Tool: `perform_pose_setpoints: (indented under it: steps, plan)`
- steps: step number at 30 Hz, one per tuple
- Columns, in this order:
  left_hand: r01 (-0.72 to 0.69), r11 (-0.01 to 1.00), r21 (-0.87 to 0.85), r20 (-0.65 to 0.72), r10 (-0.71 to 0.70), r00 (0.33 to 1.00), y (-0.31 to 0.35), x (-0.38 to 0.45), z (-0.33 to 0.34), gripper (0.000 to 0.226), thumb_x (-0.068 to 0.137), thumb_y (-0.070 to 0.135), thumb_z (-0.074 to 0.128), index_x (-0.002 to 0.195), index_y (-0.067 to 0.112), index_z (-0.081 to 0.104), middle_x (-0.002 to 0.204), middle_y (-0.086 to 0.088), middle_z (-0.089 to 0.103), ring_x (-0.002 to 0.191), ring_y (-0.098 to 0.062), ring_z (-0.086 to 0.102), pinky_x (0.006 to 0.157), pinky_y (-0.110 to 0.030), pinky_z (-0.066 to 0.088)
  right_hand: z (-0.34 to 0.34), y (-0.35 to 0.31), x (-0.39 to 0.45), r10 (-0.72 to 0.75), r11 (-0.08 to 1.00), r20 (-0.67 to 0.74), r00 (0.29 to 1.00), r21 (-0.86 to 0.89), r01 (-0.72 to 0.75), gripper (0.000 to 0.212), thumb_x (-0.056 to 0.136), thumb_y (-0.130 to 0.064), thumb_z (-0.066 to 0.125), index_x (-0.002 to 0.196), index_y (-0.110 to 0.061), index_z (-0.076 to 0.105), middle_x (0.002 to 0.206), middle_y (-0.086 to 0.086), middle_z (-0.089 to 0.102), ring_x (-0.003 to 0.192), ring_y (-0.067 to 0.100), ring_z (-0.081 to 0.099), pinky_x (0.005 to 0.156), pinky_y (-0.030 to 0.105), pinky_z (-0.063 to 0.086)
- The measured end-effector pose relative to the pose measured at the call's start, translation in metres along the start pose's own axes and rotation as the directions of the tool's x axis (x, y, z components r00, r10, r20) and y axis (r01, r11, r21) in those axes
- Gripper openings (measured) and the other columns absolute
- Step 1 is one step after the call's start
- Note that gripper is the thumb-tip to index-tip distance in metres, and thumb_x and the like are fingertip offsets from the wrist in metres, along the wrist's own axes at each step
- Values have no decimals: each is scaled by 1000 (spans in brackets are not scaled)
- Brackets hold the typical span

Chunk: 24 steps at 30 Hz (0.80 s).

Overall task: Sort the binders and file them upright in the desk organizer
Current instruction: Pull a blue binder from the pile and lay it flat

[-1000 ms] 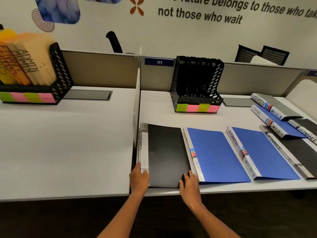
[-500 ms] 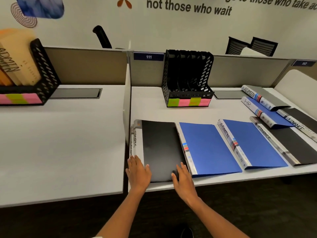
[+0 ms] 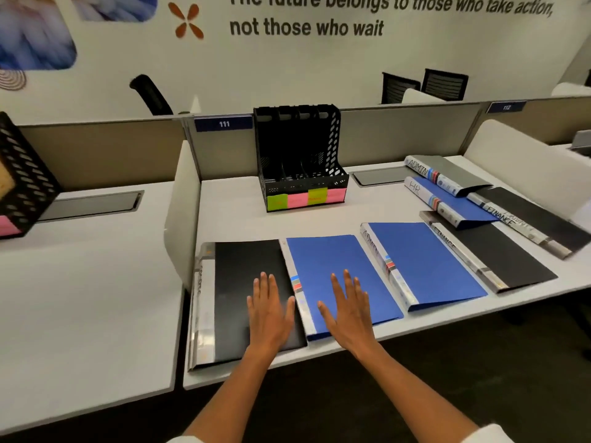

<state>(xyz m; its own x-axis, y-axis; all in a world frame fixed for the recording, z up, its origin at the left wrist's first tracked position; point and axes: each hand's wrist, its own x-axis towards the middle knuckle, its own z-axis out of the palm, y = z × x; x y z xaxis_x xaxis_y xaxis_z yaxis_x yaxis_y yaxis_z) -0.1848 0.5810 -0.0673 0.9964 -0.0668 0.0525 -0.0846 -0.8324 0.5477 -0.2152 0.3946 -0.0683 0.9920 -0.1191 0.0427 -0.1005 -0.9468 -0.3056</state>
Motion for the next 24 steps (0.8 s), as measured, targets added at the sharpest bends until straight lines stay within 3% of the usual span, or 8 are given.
perform_pose_setpoints:
  steps: [14,19,24]
  plan:
    - [-208,978,-32,142,211,967,223,20,135,74,100,49,36,154,21,-6,162,3,-17,149,-16,-17,121,-41,-2,-79,268,-9,262,961,-49,964,-84,-265,82,90,-72,22,145,-36,-27,156,2,-31,148,29,-17,118,52,3]
    - [-275,960,-47,188,279,942,278,25,171,73,100,50,34,154,22,-8,161,4,-19,148,-16,-18,122,-42,-1,-99,325,-12,314,944,-81,946,-82,-320,80,89,-73,20,145,-39,-26,158,1,-25,149,29,-12,118,53,3]
    - [-328,944,-35,226,327,918,317,47,198,74,101,48,35,153,21,-8,161,1,-19,148,-18,-19,122,-41,-3,-112,362,1,369,924,-92,925,-74,-376,79,91,-71,24,152,-34,-10,162,4,-14,149,31,-6,117,55,8]
